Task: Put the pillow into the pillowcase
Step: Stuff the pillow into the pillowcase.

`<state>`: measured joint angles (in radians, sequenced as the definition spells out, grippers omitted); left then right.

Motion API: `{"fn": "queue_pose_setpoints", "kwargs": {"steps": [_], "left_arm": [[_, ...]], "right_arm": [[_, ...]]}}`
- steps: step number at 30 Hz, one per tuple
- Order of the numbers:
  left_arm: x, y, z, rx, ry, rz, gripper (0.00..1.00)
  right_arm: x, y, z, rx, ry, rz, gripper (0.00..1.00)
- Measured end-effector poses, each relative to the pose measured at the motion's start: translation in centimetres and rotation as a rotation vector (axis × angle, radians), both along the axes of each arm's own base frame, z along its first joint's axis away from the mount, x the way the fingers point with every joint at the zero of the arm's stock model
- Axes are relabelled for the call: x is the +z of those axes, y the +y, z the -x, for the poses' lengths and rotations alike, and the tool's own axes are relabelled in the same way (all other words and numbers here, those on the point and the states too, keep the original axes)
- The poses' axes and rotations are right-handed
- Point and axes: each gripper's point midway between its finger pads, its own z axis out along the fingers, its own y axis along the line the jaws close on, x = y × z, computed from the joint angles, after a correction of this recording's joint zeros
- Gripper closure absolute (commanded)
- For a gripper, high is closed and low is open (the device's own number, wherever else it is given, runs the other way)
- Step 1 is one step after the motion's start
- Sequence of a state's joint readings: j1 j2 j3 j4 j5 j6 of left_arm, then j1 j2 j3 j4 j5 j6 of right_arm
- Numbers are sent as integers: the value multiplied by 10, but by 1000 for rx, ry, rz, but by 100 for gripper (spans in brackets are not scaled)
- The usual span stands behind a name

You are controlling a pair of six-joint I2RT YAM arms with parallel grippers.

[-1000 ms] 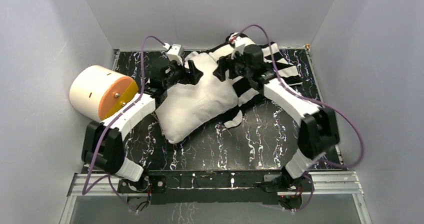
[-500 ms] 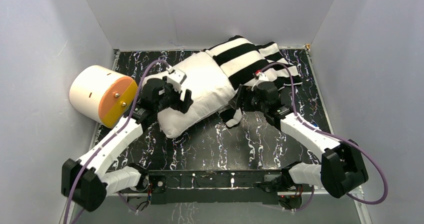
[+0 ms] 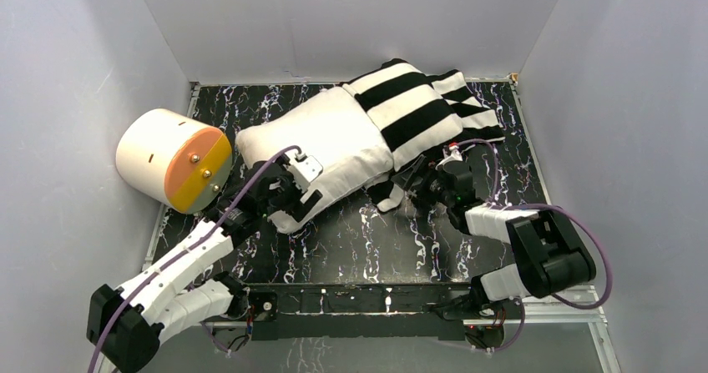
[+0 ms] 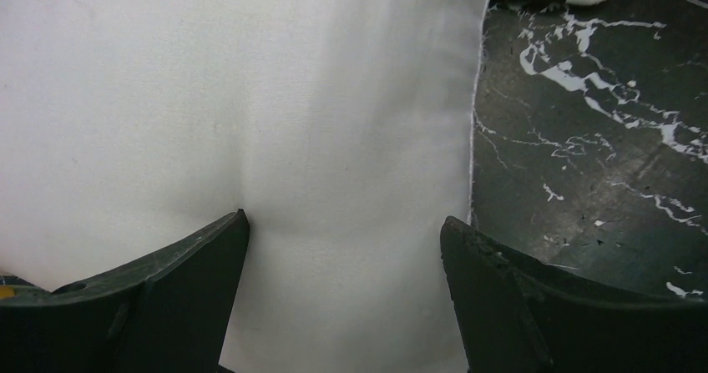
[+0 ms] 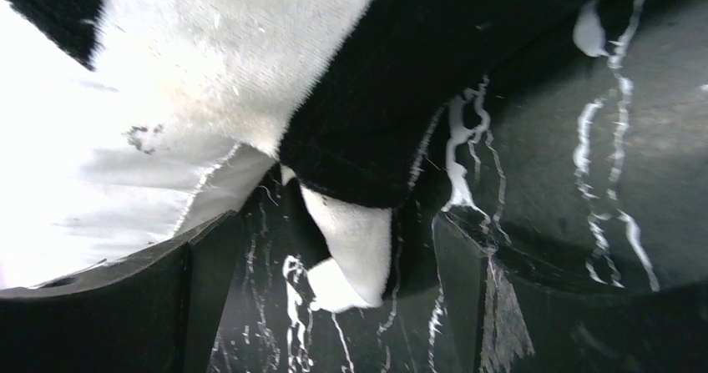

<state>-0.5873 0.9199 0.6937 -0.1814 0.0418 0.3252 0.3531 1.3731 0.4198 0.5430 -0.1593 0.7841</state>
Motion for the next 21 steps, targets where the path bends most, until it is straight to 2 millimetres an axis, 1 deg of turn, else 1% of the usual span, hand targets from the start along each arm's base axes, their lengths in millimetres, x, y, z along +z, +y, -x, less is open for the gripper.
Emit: {"fn": "queue_pose_setpoints", "kwargs": {"steps": [3,5,6,7,8,9,10,11,12,13,14,16,17,19,21], "left_arm": [[-16,5,-1,10,8,-85,16],[-19,7,-3,14,3,-113,17],[-20,7,-4,17,-1,-121,19],[-21,8,-6,20,-5,-133,22],[-22,8,-7,21,-4,-141,27],[-24,8,-9,24,-1,-153,32],[-27,8,-11,26,5,-165,40],[-29,7,-13,26,11,-178,59],[-31,7,-14,28,18,-187,80],[-32,6,-16,32,24,-187,94],[-31,5,-17,34,24,-188,100],[-23,2,-19,35,17,-173,100],[-16,-1,-20,35,11,-158,100],[-3,-7,-20,38,6,-120,100],[13,-19,-17,25,13,-45,100]], "right_arm": [[0,10,-4,6,-1,-72,10],[5,16,-10,12,-25,-123,11],[8,19,-13,15,-36,-147,13],[11,23,-16,17,-51,-173,16],[13,26,-20,22,-68,-198,23],[14,27,-22,23,-76,-212,33],[16,30,-25,32,-90,-230,48],[18,34,-28,41,-102,-248,61],[20,37,-32,50,-113,-265,71],[24,40,-36,62,-127,-282,80],[29,41,-38,69,-137,-297,86],[41,44,-40,98,-165,-326,95],[49,44,-38,114,-178,-333,98],[68,45,-31,154,-208,-334,100],[97,47,-18,208,-264,-316,100]]}}
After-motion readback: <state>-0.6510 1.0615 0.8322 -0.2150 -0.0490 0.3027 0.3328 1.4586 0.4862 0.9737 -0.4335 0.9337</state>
